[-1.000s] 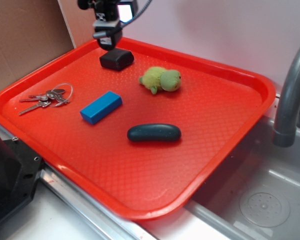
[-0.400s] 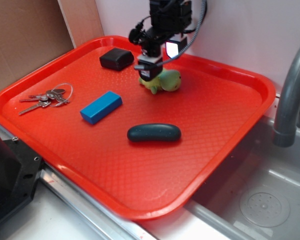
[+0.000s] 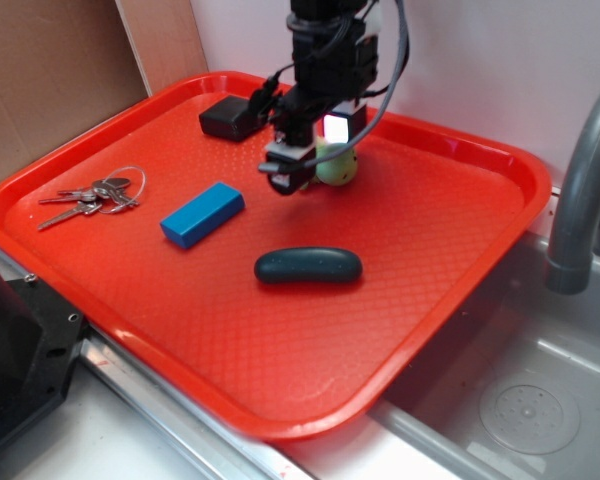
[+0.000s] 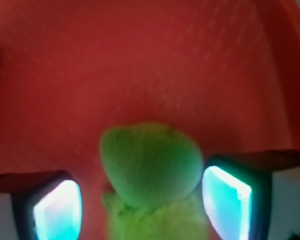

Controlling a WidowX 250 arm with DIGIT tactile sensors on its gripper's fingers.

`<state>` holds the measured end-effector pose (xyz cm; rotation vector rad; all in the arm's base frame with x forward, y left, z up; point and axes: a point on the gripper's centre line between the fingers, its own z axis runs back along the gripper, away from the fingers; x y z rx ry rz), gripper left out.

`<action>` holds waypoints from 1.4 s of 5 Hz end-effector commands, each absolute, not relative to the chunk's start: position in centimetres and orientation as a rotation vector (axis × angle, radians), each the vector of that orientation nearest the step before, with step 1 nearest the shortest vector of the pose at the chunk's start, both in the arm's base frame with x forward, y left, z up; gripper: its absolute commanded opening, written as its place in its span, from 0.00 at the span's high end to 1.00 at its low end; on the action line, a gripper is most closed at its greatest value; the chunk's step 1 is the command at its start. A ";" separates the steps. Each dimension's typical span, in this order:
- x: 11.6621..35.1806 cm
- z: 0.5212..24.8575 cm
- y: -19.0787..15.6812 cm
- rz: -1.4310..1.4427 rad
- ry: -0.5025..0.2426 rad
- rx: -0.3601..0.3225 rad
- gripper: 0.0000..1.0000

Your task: Grab the green animal.

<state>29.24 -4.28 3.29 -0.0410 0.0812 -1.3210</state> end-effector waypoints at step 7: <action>24.4 27.9 -5.0 -0.782 -0.234 0.097 0.96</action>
